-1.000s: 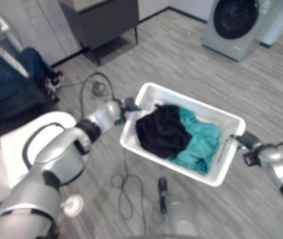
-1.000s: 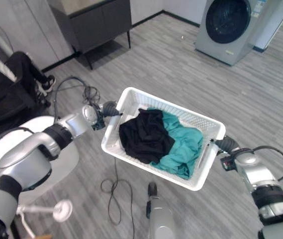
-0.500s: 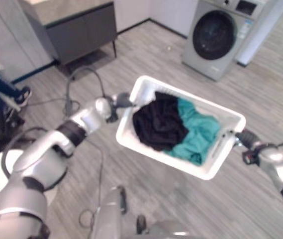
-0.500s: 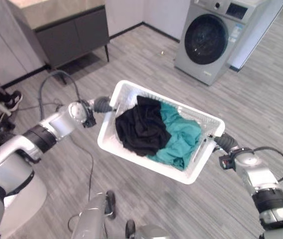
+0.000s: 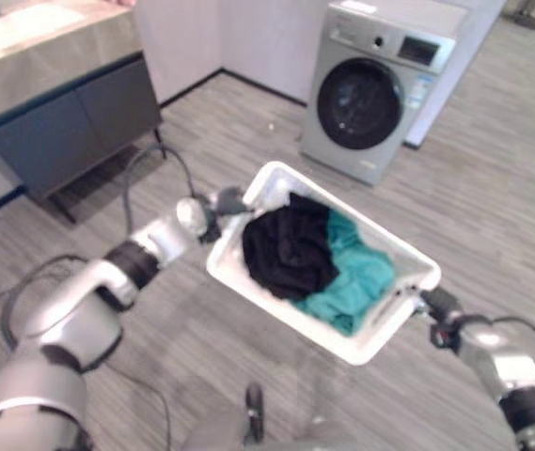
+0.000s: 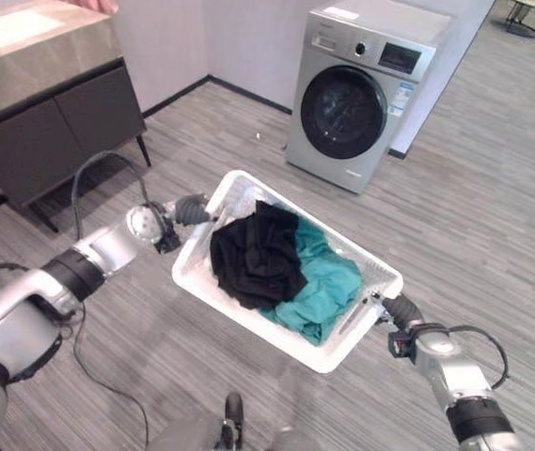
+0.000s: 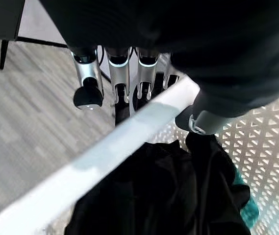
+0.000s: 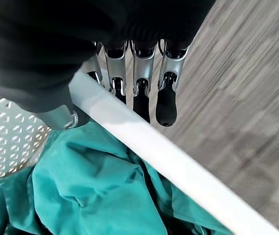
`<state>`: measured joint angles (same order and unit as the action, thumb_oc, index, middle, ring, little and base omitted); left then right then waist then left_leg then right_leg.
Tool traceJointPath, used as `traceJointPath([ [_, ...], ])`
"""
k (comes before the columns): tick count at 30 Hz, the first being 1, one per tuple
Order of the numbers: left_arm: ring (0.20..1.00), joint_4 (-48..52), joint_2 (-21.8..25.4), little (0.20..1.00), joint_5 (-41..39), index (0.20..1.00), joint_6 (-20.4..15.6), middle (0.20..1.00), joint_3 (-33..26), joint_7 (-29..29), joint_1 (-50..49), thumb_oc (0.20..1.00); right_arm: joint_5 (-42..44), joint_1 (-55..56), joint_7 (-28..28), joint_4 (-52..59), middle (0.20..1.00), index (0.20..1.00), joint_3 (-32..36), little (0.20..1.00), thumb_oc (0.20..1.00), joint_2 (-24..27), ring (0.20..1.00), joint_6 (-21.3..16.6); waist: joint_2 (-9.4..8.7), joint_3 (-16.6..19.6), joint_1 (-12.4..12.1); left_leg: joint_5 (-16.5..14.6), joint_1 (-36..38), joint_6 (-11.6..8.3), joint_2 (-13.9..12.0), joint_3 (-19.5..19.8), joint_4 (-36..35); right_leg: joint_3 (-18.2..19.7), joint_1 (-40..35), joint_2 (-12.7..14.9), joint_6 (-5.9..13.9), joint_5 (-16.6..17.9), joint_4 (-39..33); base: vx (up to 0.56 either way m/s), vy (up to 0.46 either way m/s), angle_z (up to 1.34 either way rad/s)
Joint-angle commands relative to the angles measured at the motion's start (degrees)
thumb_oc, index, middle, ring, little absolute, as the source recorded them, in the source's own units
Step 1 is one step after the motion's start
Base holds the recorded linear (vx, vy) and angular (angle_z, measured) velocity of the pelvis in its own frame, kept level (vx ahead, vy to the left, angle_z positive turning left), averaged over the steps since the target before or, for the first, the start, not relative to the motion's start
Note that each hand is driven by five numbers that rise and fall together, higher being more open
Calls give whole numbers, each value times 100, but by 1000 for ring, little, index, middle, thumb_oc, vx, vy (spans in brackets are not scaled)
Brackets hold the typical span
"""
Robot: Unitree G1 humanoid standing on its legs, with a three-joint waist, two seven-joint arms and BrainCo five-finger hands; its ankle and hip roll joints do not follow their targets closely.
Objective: Grab the laundry basket,head to the washer,open it,put in the laundry and shut it.
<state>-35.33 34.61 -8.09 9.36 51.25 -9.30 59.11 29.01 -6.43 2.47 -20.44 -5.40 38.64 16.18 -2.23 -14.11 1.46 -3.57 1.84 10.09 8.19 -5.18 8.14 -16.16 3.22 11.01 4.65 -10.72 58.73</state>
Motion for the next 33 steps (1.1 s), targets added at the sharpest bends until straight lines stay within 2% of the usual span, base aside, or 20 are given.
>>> traceJointPath([
  [1,200,-207,-233,200,-314,200,-382,200,-210,74,813,200,50,-913,59,-312,200,200,260,200,200,519,200,-592,290,432,-76,184,-75,-596,-871,-251,34,243,112,10,347,894,-1949,297,-84,25],
  [2,200,-184,-235,200,-329,200,-386,200,-218,63,809,200,14,-855,72,-369,200,200,326,200,200,569,200,-573,244,441,38,76,11,-628,-800,-226,43,368,252,-90,328,782,-2770,313,-83,43],
  [3,200,-186,-237,200,-330,200,-387,200,-216,62,808,200,13,-851,73,-369,200,200,326,200,200,567,200,-573,258,436,43,57,29,-636,-820,-216,48,351,206,-114,326,784,-2817,279,-122,51],
  [5,200,-188,-319,200,-346,200,-416,200,-241,80,809,200,-3,-743,69,-384,200,200,387,200,200,604,200,-595,215,443,156,-139,168,-749,-791,-134,67,466,307,-85,351,831,-4020,345,-176,70],
  [6,200,-236,-412,200,-307,200,-457,200,-305,118,814,200,-20,-582,91,-350,200,200,464,200,200,614,200,-603,151,423,286,-337,321,-829,-724,-27,97,748,489,5,497,1165,-4908,449,-222,91],
  [7,200,-249,-444,200,-261,200,-484,200,-326,130,779,200,-47,-481,125,-288,200,200,546,200,200,630,200,-585,167,399,331,-466,412,-856,-739,6,153,790,553,82,572,1359,-5258,435,-234,84],
  [10,200,-346,-529,200,-140,200,-522,200,-352,189,775,200,-93,-420,137,-310,200,200,596,200,200,613,200,-604,166,352,405,-694,567,-909,-772,25,299,710,717,237,685,1617,-5713,245,-139,58],
  [12,200,-488,-507,200,26,200,-558,200,-311,174,816,200,-209,-406,197,-387,200,200,644,200,200,731,200,-586,106,498,470,-1116,900,-981,-828,-55,498,339,603,425,732,1738,-5773,529,-314,52],
  [15,200,-430,-464,200,13,200,-541,200,-287,123,825,200,-216,-404,202,-441,200,200,706,200,200,887,200,-534,114,643,469,-1137,929,-1087,-976,-64,816,295,451,401,669,1847,-5710,386,-241,2],
  [17,200,-400,-382,200,-6,200,-537,200,-321,98,675,200,-207,-412,236,-484,200,200,646,200,200,977,200,-502,174,723,496,-944,928,-1168,-1219,-43,1275,326,355,246,529,1739,-5490,300,-228,-5],
  [18,200,-383,-343,200,-14,200,-527,200,-351,91,591,200,-204,-449,248,-532,200,200,563,200,200,990,200,-495,201,764,490,-681,900,-1225,-1363,-66,1540,282,266,118,417,1622,-5407,436,-462,-40],
  [19,200,-348,-208,200,1,200,-499,200,-353,92,494,200,-129,-505,202,-657,200,200,505,200,200,1038,200,-515,198,793,455,142,626,-1330,-1783,-64,2612,223,-2,-203,101,1336,-5334,429,-518,-64],
  [20,200,-281,-132,200,-29,200,-459,200,-373,105,461,200,-84,-515,178,-673,200,200,504,200,200,1077,200,-521,185,763,416,449,477,-1324,-1962,-40,3120,247,-145,-356,-49,1200,-5321,309,-428,-66],
  [21,200,-276,-126,200,-29,200,-455,200,-373,104,463,200,-82,-521,178,-675,200,200,503,200,200,1074,200,-522,168,774,427,471,446,-1324,-1947,-28,3123,240,-132,-342,-56,1219,-5336,262,-459,-62],
  [22,200,-142,-44,200,-180,200,-358,200,-470,110,391,200,26,-565,80,-716,200,200,508,200,200,1143,200,-561,67,614,293,902,-84,-1308,-2098,174,4380,327,-425,-623,-363,1036,-5383,182,-390,-48],
  [24,200,-60,-19,200,-292,200,-285,200,-497,110,399,200,10,-585,35,-723,200,200,524,200,200,1217,200,-517,17,491,242,824,-540,-1272,-2122,134,4884,301,-619,-754,-475,904,-5393,182,-312,-37],
  [29,200,-120,-179,200,-323,200,-256,200,-459,108,536,200,11,-569,-28,-734,200,200,592,200,200,1268,200,-496,-23,316,161,728,-897,-1337,-2327,-190,4154,324,-875,-813,-438,738,-5397,130,-52,-26],
  [31,200,-169,-250,200,-316,200,-285,200,-435,67,581,200,-61,-567,14,-737,200,200,566,200,200,1286,200,-504,-39,365,113,607,-709,-1309,-2129,-110,3019,410,-880,-737,-321,735,-5415,186,144,-56],
  [32,200,-166,-290,200,-349,200,-339,200,-411,71,546,200,-101,-544,48,-740,200,200,561,200,200,1352,200,-521,-19,405,41,221,-581,-1301,-1804,224,1795,520,-927,-680,-186,689,-5465,226,202,-58],
  [33,200,-166,-312,200,-383,200,-364,200,-388,76,518,200,-122,-538,71,-753,200,200,546,200,200,1363,200,-532,-8,445,14,67,-469,-1319,-1581,410,1256,581,-931,-665,-145,666,-5484,218,185,-59],
])
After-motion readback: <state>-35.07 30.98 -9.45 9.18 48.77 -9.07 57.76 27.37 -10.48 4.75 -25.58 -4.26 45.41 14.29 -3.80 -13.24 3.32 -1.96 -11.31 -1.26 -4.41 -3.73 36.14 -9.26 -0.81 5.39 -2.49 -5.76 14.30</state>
